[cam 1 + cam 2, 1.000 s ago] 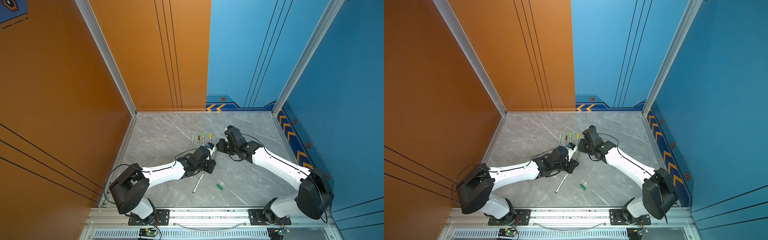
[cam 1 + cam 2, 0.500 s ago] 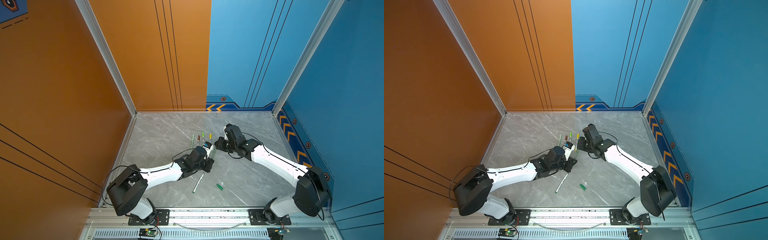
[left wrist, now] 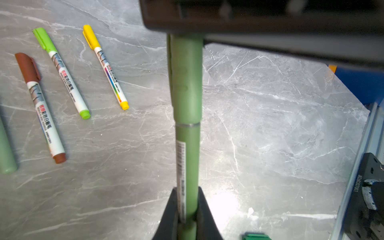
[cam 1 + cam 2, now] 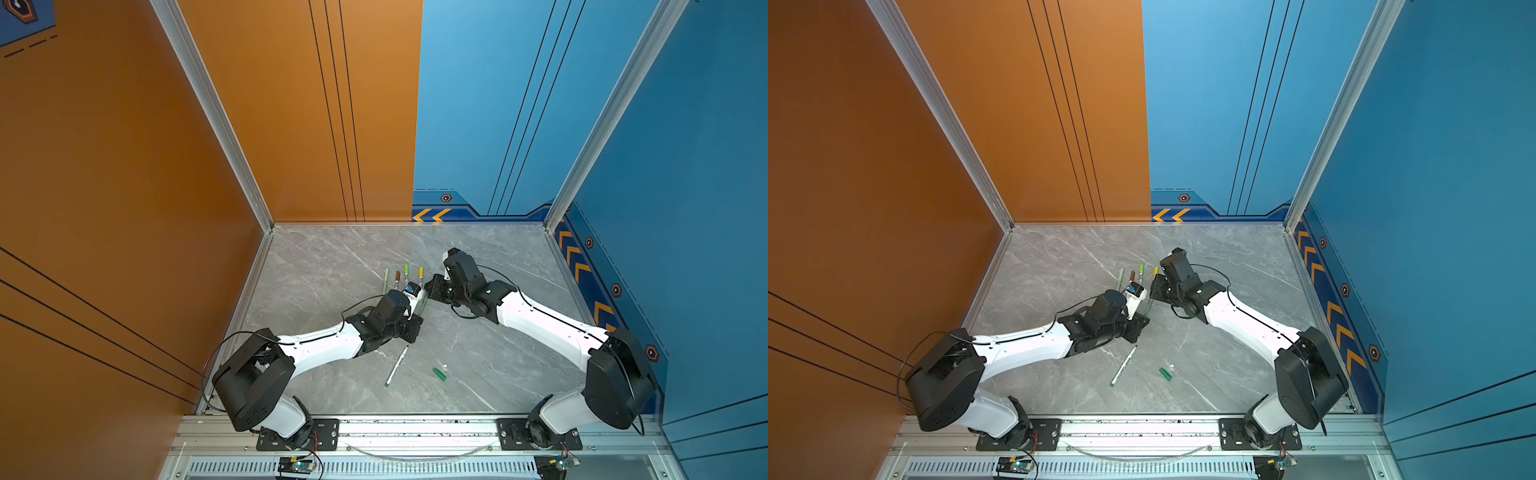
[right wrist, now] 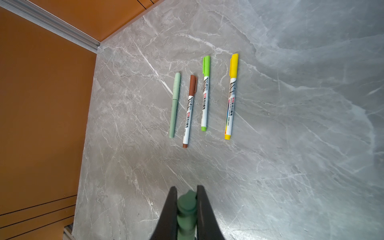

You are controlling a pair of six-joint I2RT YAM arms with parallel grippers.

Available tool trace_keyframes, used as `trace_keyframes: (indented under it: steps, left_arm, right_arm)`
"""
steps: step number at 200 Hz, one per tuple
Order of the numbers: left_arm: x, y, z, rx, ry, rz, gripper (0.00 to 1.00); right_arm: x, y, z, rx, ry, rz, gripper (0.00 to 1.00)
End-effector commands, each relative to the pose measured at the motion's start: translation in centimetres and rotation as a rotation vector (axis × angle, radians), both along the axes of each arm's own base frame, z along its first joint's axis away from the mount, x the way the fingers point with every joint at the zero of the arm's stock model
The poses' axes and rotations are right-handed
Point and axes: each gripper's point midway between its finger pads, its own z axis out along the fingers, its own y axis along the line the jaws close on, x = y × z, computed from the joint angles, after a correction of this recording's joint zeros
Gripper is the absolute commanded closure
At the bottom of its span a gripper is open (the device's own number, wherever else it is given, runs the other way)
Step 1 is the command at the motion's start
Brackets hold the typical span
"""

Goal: Insert pens into pen caps
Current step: Put on the pen cap to the pen, then place the pen at the center of the table.

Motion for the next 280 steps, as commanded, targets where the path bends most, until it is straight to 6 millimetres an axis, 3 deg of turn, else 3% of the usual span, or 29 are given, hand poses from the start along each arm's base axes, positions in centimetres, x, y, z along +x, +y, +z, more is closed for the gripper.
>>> trace_keyframes:
  steps: [1, 33, 61, 88, 107, 140, 189, 242, 280]
  left_arm:
    - [4.6, -1.7, 16.7, -0.372, -0.436, 0.062, 1.0]
    - [4.2, -1.7, 14.8, -0.381, -0.367, 0.062, 1.0]
    - [3.3, -2.1, 11.9, -0.376, -0.271, 0.031, 1.0]
    - [2.1, -2.3, 8.5, -0.336, -0.159, 0.001, 1.0]
    - [1.6, -2.2, 7.4, -0.336, -0.103, -0.003, 1.0]
    - [1.2, -2.6, 7.3, -0.367, -0.05, 0.0, 1.0]
    - [1.7, -3.4, 7.7, -0.396, -0.021, 0.025, 1.0]
    - [1.9, -3.6, 8.5, -0.409, -0.031, 0.031, 1.0]
    - [1.8, -3.9, 8.5, -0.411, -0.028, 0.027, 1.0]
  right_arm:
    - [-7.1, -0.8, -6.2, -0.106, 0.33, 0.153, 1.0]
    - [-3.9, -2.0, -2.4, -0.037, 0.23, 0.095, 0.97]
    - [-1.2, -3.5, 1.9, 0.015, 0.119, 0.048, 0.89]
    - [0.8, -5.0, 6.0, 0.059, -0.006, 0.017, 0.75]
    - [1.0, -5.6, 7.4, 0.071, -0.053, 0.011, 0.66]
    - [0.3, -5.1, 7.1, 0.078, -0.068, 0.044, 0.58]
    - [-1.1, -3.0, 5.7, 0.072, -0.059, 0.113, 0.54]
    - [-1.3, -1.7, 4.0, 0.085, -0.033, 0.119, 0.55]
    - [-1.2, -0.7, 3.4, 0.094, -0.026, 0.13, 0.64]
